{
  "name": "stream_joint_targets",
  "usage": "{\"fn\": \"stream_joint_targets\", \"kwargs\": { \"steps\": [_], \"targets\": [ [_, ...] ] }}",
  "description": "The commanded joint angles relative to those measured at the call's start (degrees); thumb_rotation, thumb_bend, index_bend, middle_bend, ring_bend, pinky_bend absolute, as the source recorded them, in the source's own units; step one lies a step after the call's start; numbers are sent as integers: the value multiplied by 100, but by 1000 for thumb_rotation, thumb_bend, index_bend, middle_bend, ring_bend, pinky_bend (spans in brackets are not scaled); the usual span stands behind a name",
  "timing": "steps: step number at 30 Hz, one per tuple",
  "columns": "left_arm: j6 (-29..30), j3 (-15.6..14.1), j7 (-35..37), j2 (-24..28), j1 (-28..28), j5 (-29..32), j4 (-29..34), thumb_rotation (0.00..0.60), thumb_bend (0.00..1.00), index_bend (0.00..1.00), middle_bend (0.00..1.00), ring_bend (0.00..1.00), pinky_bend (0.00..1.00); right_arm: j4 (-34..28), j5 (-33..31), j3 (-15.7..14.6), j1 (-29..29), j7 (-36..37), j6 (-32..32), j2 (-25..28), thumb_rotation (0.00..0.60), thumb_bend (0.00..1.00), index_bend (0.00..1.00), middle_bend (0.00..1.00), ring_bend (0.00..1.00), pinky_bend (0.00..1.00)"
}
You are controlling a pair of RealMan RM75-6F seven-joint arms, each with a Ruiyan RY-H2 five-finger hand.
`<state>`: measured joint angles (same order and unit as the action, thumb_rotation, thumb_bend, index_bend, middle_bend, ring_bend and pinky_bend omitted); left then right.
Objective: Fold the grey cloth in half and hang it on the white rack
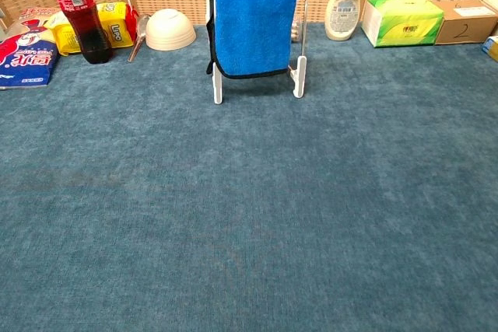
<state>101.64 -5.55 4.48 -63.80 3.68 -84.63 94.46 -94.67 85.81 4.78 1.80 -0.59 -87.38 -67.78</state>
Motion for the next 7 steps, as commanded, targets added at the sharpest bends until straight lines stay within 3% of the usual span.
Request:
{"fn": "stream_joint_targets", "kwargs": {
  "steps": [1,7],
  "targets": [
    [-87,78,52,57,0,8,11,600,37,188,68,0,0,16,-11,4,-25,32,-48,12,600,310,72,73,0,0],
    [-132,245,-123,12,-8,10,52,600,37,212,74,0,0,48,-80,-11,-62,60,-45,29,600,309,73,73,0,0]
  ]
}}
